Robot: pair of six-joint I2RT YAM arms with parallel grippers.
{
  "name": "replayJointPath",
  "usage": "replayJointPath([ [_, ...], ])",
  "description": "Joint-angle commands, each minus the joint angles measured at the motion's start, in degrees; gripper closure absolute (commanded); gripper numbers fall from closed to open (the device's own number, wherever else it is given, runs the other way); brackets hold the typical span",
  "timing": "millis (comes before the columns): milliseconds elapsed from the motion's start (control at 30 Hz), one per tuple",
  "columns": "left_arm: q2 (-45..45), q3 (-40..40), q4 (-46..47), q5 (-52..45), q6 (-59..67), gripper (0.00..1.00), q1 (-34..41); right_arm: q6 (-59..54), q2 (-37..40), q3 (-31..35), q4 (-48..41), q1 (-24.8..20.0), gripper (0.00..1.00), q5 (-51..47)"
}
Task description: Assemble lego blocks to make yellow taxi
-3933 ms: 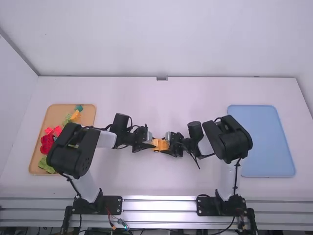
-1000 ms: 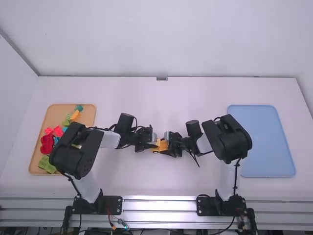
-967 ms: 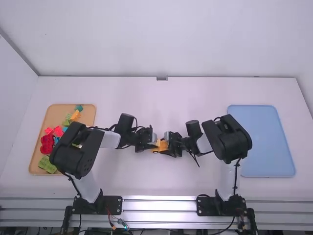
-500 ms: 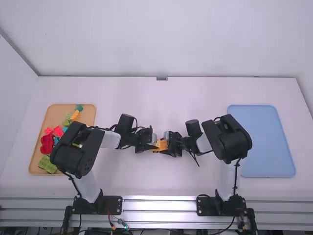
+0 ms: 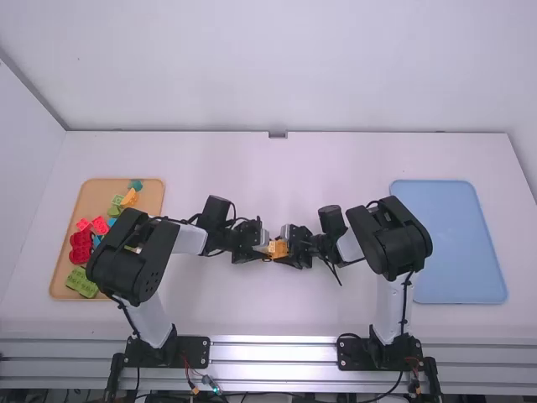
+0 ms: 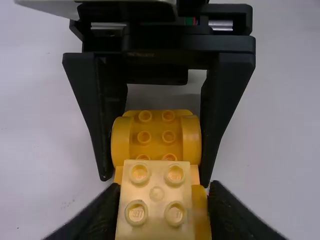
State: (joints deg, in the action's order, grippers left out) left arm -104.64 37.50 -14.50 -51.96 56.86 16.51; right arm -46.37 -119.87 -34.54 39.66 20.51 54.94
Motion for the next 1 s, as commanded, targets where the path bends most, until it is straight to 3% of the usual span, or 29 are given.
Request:
replayJointPath([
  [0,-0.68,-0.37,0.39,-1.53,-0.04,0.48,0.46,1.16,-0.76,0.28,-0.94,0.09,0.40,-2.51],
  [267,0.68,-0.39,-0.92,-2.14,-0.04,0.45,0.00,1.16,-0.76,0.11,-1.11,0.09,0.40,-2.51],
  [367,3.43,-0.39,-1.62,-1.42,-0.07,0.34,-0.35,1.14,-0.76,0.22,-1.07,0.09,0.40,-2.54],
  [467,6.10,-0.39,-1.20,-1.38,-0.11,0.35,-0.50,1.16,-0.76,0.26,-1.09,0.11,0.40,-2.51],
  [533,7.17,-0.39,-0.92,-1.05,-0.63,0.54,-0.52,1.18,-0.76,0.48,-0.70,0.09,0.40,-2.49],
  [600,7.45,-0.39,-0.92,0.48,-3.10,0.98,-0.15,1.16,-0.76,0.44,-0.76,0.09,0.40,-2.49],
  [967,2.29,-0.37,1.36,2.54,-1.95,0.98,-0.02,1.14,-0.76,0.46,-0.81,0.11,0.40,-2.45],
])
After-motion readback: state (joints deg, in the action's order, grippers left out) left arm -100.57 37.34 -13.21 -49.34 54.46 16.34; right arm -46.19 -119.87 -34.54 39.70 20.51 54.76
